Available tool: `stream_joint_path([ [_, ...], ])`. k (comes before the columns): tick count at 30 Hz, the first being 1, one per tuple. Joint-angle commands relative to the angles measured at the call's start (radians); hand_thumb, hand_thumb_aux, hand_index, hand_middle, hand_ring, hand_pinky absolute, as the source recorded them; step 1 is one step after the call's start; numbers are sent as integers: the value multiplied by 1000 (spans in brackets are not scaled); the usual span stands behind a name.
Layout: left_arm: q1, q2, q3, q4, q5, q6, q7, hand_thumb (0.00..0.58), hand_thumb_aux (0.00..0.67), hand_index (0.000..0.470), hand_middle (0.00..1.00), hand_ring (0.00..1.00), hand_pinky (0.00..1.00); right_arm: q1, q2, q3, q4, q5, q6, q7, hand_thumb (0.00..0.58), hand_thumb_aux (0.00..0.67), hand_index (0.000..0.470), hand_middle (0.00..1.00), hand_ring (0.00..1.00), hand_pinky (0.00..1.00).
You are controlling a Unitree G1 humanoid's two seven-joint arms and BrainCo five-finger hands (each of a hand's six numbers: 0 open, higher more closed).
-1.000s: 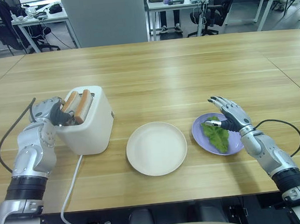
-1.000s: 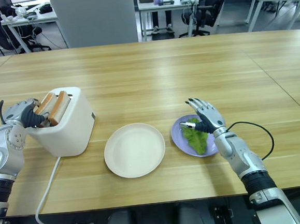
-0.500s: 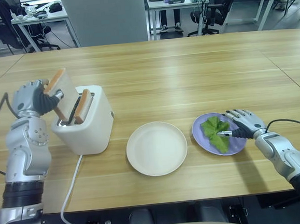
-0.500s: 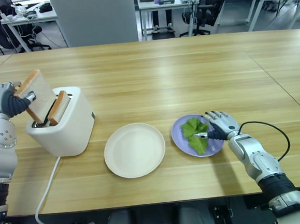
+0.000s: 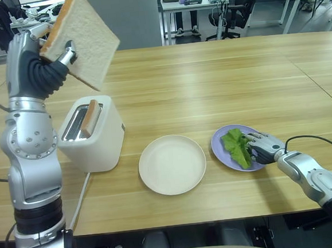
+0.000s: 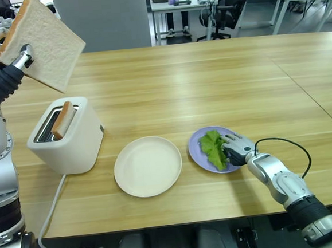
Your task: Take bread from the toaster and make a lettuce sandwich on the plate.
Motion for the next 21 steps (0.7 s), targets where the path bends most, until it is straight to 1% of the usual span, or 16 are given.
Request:
stream_joint_path([
  [1, 45, -50, -78, 22, -43, 16, -58, 580, 670, 460, 1000, 1000, 1000, -45, 34, 59, 92, -23, -25, 9, 580, 670, 460, 0, 0, 0],
  [4, 81, -94, -151, 57, -60, 7, -93, 580, 670, 460, 1000, 1000, 1000, -76, 53, 80, 131, -24, -33, 10, 580, 670, 460, 0, 0, 0],
  [8, 112, -105, -291, 165, -51, -33, -174, 580, 670, 460, 1000, 1000, 1000, -92, 51, 74, 128, -14, -32, 7, 580, 670, 460, 0, 0, 0],
  [9, 119, -103, -327, 199, -45, -51, -195, 580, 670, 460, 1000, 1000, 1000, -94, 48, 71, 124, -13, -29, 8, 572, 594, 408, 0, 0, 0],
  [10, 124, -102, -358, 227, -47, -61, -221, 580, 670, 460, 1000, 1000, 1000, -93, 43, 65, 115, -11, -25, 11, 572, 594, 408, 0, 0, 0],
  [11, 127, -102, -394, 267, -47, -82, -247, 580, 670, 460, 1000, 1000, 1000, -91, 32, 56, 100, -7, -20, 20, 493, 410, 281, 0, 0, 0],
  [12, 128, -102, -414, 294, -49, -96, -263, 580, 670, 460, 1000, 1000, 1000, -89, 25, 50, 91, -5, -16, 25, 379, 276, 189, 0, 0, 0],
  [13, 125, -104, -430, 322, -53, -109, -276, 580, 670, 460, 1000, 1000, 1000, -85, 16, 38, 72, 1, -8, 31, 241, 158, 108, 0, 0, 0],
  [14, 119, -106, -444, 354, -58, -122, -288, 580, 670, 460, 1000, 1000, 1000, -83, 11, 30, 60, 4, -2, 33, 164, 102, 70, 0, 0, 0],
  [15, 109, -110, -457, 393, -62, -138, -299, 580, 670, 460, 1000, 1000, 1000, -77, 4, 22, 43, 7, 5, 39, 128, 79, 54, 0, 0, 0],
  [16, 102, -112, -466, 421, -65, -151, -307, 580, 670, 460, 1000, 1000, 1000, -74, 0, 18, 30, 10, 10, 43, 128, 79, 54, 0, 0, 0],
  [17, 93, -113, -481, 460, -67, -170, -323, 580, 670, 460, 1000, 1000, 1000, -68, -5, 13, 14, 13, 16, 51, 87, 53, 36, 0, 0, 0],
  [21, 64, -113, -520, 586, -56, -231, -359, 580, 670, 460, 1000, 1000, 1000, -55, -5, 4, -26, 20, 33, 68, 100, 60, 41, 0, 0, 0],
])
